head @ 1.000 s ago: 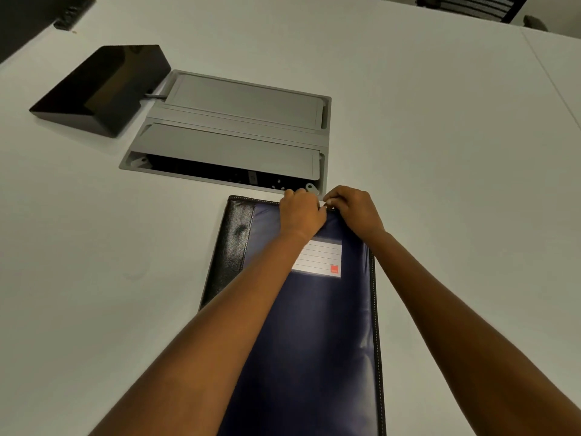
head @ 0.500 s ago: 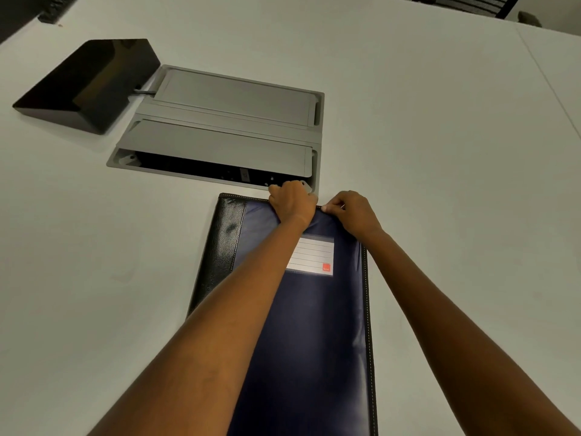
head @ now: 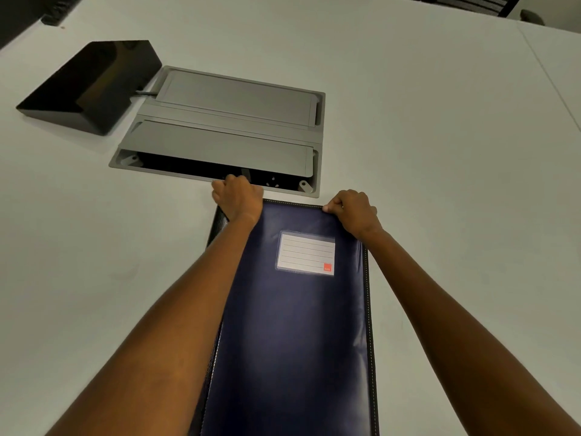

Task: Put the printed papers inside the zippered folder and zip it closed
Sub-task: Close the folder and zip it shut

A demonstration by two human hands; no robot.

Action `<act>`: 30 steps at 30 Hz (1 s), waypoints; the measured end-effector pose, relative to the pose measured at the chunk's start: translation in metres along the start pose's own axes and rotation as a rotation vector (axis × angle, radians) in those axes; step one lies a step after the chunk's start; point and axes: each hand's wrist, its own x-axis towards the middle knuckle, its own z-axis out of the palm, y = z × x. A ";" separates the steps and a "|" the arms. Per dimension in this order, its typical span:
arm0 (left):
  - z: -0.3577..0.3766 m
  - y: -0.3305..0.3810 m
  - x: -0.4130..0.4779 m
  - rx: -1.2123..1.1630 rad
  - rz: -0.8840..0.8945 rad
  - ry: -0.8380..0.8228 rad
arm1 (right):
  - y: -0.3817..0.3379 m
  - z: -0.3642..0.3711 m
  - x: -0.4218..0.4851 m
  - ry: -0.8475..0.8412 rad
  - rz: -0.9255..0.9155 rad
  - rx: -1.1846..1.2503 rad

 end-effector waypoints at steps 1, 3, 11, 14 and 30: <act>-0.003 -0.006 0.003 -0.002 -0.018 0.000 | 0.000 0.000 0.000 0.000 0.002 -0.001; -0.009 -0.016 0.011 -0.016 -0.053 -0.008 | -0.001 -0.001 0.000 0.005 0.010 0.004; -0.020 -0.048 0.028 -0.306 -0.239 -0.064 | 0.000 0.001 0.000 -0.005 0.035 0.016; -0.018 -0.048 0.030 -0.426 -0.280 -0.075 | 0.001 0.003 0.001 0.003 0.051 0.014; -0.018 -0.071 -0.056 -0.230 0.042 0.072 | 0.018 0.032 -0.061 0.233 0.026 0.090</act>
